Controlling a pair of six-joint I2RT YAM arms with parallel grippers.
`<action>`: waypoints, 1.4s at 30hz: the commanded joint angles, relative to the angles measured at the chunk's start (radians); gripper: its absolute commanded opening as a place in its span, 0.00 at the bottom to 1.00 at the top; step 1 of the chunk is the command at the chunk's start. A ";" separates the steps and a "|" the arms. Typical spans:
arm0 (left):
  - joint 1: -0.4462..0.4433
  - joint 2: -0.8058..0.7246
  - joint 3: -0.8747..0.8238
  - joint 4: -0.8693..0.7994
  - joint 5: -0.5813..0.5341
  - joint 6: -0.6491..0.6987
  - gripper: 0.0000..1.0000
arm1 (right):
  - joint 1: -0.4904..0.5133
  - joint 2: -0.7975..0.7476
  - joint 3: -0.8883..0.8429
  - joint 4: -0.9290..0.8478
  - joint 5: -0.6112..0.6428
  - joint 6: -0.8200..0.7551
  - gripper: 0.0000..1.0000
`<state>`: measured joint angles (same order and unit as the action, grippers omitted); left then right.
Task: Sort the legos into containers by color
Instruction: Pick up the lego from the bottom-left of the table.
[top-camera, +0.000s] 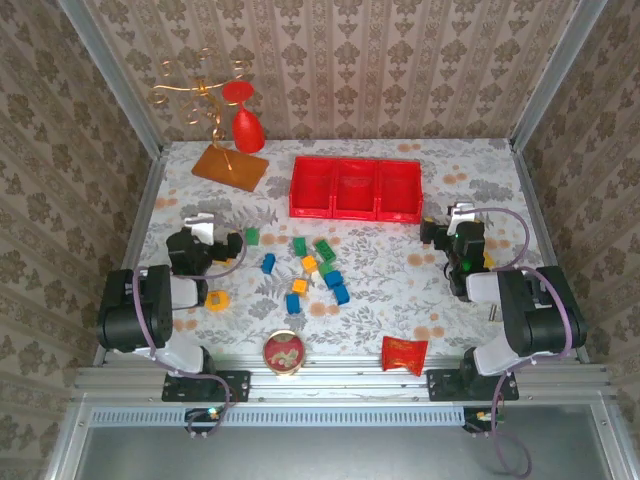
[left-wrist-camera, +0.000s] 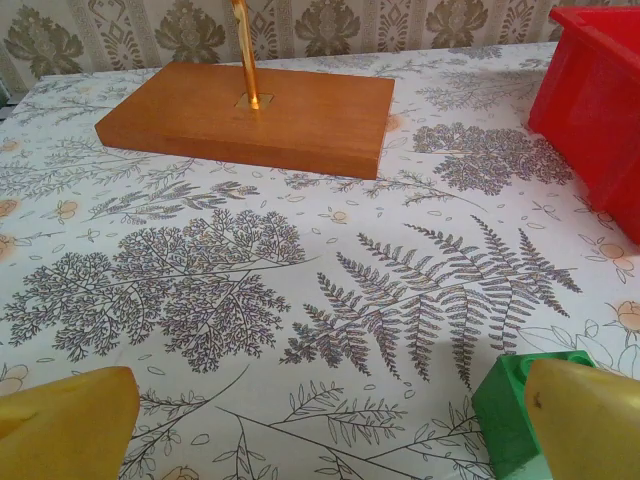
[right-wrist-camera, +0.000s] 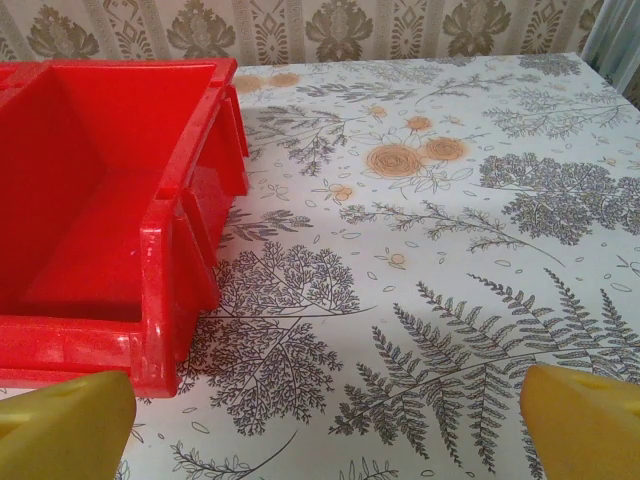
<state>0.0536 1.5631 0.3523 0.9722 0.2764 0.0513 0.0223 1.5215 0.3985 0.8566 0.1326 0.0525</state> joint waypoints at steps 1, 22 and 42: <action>-0.003 -0.002 0.019 -0.001 0.001 0.029 1.00 | 0.004 0.003 0.002 0.007 0.028 0.004 1.00; -0.003 -0.002 0.019 -0.001 0.001 0.029 1.00 | 0.004 0.005 0.002 0.007 0.027 0.004 1.00; 0.013 -0.063 -0.008 0.003 -0.036 -0.007 1.00 | 0.004 -0.029 0.020 -0.052 0.045 0.013 1.00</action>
<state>0.0547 1.5520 0.3515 0.9691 0.2607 0.0566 0.0223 1.5204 0.3985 0.8356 0.1364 0.0536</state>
